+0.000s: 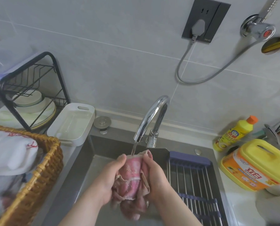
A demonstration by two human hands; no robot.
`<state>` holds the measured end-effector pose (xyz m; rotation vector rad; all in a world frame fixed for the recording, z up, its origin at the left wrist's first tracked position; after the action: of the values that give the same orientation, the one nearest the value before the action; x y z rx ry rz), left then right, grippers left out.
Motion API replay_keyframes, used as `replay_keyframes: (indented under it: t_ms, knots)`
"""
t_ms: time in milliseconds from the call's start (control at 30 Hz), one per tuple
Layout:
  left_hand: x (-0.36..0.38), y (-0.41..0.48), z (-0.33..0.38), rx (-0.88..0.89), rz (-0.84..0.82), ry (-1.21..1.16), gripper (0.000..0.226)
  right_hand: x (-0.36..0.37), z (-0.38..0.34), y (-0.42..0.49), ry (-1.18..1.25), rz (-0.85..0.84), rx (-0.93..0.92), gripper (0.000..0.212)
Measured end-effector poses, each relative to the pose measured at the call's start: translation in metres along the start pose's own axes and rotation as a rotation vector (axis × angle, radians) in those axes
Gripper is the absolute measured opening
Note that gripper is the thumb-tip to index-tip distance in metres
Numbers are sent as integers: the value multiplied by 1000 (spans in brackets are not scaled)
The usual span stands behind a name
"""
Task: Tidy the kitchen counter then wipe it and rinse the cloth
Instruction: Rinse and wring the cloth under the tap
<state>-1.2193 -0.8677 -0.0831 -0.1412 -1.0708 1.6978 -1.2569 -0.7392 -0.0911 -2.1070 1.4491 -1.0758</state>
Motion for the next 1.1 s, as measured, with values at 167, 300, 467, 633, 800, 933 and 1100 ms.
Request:
replay_keyframes:
  t_ms: [167, 300, 467, 633, 800, 933, 1100]
  knots:
    - [0, 9, 7, 580, 285, 363, 11, -2, -5, 7, -653, 480, -320, 22]
    - [6, 8, 1, 752, 434, 477, 14, 7, -1, 7, -715, 596, -403, 20]
    - [5, 12, 4, 756, 452, 549, 37, 9, -4, 3, -705, 742, -402, 45]
    - [6, 15, 1, 798, 453, 538, 26, 6, -8, 2, -701, 710, -429, 44]
    - [7, 20, 4, 787, 410, 553, 13, 6, -6, -1, -727, 588, -459, 9]
    - [6, 29, 6, 726, 396, 435, 34, 4, -4, 5, -640, 682, -415, 27]
    - [1, 40, 6, 501, 441, 205, 61, 9, -8, 7, -374, 687, -239, 49]
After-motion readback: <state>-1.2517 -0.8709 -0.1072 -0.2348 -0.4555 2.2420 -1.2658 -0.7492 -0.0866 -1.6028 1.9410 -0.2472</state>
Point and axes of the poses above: each hand's wrist, its own y-axis towards the middle knuckle, its own x-axis out of the palm, z = x × y, the point moved 2 cm from there along y, towards the middle knuckle, and after that the axes turned 13 degrees about -y, right-handed, at the moved point
